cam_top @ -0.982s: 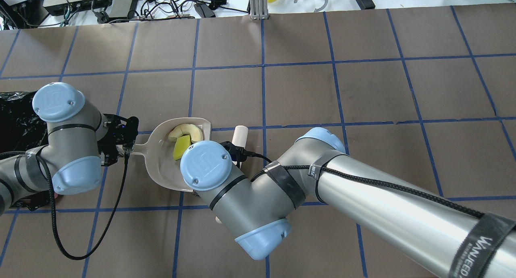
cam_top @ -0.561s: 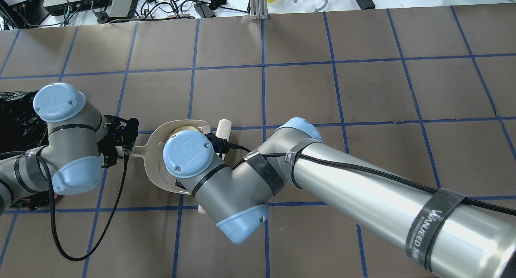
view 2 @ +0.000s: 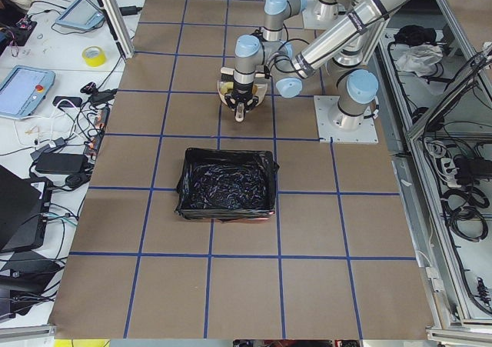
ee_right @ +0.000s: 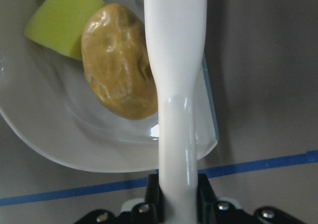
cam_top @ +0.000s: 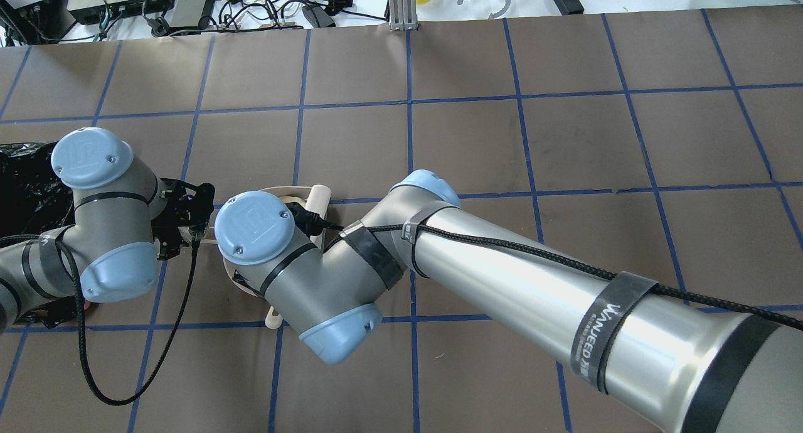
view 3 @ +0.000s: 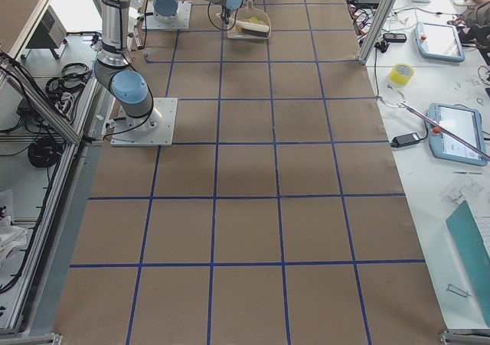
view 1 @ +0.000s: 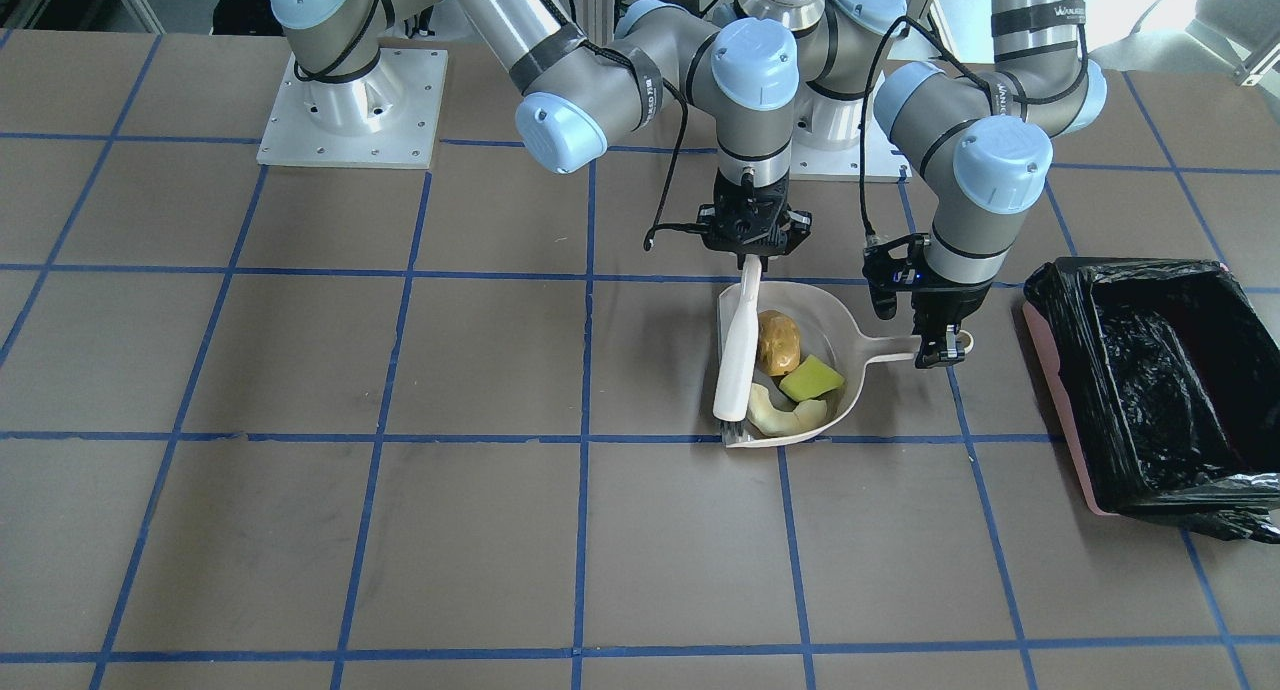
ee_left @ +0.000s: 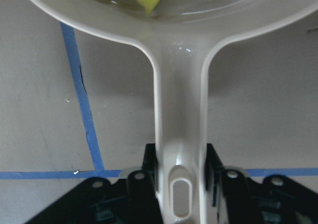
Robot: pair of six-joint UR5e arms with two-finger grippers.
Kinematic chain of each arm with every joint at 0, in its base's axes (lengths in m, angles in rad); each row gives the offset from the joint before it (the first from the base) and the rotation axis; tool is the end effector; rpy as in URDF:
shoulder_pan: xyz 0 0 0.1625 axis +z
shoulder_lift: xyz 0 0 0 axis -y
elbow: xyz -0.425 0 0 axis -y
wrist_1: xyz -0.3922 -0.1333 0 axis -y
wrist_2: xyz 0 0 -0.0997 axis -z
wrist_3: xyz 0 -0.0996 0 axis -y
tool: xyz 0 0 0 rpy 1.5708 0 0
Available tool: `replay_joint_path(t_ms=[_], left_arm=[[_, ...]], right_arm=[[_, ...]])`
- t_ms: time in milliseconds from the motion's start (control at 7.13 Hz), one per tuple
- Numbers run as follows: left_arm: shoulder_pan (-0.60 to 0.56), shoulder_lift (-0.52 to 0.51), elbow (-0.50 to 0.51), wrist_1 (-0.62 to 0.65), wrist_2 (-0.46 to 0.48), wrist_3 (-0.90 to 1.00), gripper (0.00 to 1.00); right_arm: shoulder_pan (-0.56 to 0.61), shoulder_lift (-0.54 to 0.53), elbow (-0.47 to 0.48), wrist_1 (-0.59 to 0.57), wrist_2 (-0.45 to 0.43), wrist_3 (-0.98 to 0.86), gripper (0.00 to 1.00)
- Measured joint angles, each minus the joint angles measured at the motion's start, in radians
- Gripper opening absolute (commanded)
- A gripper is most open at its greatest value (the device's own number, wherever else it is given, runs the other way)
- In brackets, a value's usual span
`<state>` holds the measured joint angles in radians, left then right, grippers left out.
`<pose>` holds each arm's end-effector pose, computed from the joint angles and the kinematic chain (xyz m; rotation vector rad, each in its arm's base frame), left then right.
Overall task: Sweep and dump trash into bin
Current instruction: 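Sweep the potato into the dustpan while the left gripper pulls it toward the bin, then carry the loaded dustpan over the bin with the left gripper while the right withdraws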
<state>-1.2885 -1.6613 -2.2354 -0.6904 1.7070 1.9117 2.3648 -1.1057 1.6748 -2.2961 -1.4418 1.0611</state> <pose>0.0062 -0.4514 0.2315 2.1496 2.0446 0.0951 0.5552 -0.3408 0.2489 0.3767 2.9153 0.0139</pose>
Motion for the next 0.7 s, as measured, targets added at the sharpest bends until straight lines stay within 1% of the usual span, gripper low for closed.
replay_joint_path(t_ms=[280, 701], left_arm=[[0.001, -0.001, 0.002, 0.000, -0.005, 0.005, 0.00], [0.001, -0.005, 0.018, -0.002, -0.014, 0.007, 0.00]], right_arm=[[0.009, 0.008, -0.038, 0.044, 0.004, 0.021, 0.00], [-0.025, -0.062, -0.047, 0.195, -0.053, -0.109, 0.00]])
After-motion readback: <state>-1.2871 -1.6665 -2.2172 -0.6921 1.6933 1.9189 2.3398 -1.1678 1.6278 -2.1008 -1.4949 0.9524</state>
